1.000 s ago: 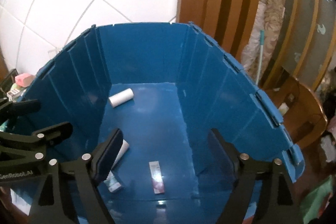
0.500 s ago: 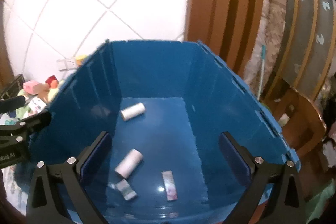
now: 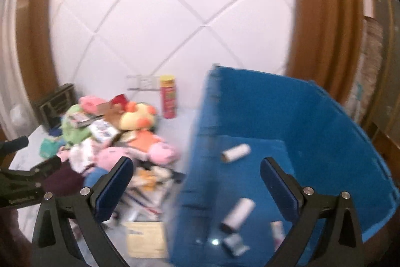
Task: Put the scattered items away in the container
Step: 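Withdraw both grippers from the crate back toward the heap, then grasp the teal wipes packet with the left gripper while the right gripper grasps the pink-blue plush pig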
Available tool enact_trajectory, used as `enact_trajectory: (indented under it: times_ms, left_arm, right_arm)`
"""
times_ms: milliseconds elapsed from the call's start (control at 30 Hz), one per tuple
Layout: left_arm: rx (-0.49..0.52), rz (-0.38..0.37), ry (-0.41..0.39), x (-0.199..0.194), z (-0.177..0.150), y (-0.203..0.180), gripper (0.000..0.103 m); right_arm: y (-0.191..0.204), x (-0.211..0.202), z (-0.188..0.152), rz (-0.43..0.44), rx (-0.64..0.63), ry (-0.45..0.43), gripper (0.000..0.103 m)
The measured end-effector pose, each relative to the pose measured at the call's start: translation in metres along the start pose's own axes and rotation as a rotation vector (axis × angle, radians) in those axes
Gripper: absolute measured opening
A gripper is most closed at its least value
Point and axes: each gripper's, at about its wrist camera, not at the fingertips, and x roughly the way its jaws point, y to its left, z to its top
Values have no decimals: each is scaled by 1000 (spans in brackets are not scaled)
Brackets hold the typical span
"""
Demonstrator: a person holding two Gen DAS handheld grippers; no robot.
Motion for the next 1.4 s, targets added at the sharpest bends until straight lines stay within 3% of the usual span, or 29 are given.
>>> enact_trajectory:
  times_ms: [133,233,467,633,1033,1233,1400]
  left_arm:
    - [-20,71,58,21,-37,69,101]
    - [-46,83,110,35,-60,109,101]
    - [-69,91,244,73,-113,162,101]
    - [-106,73,278,87,-124,172,101]
    - [-131,105,259,110,-97,167,101]
    - [-163,121,301,132,-97,195,101]
    - [-131,113,323,155,-89,225,101]
  right_arm:
    - [60,13,-10,68,-30,18,103]
    - [104,26,-23,111,-53,54,103]
    - [173,74,-76,149,-66,221,103]
    - [176,98,-98,127,-51,314,103]
    - [165,132,-74,141,-58,311,103]
    - [167,151,-69,142,-32,346,103]
    - [183,167,-68,121,11,358,103]
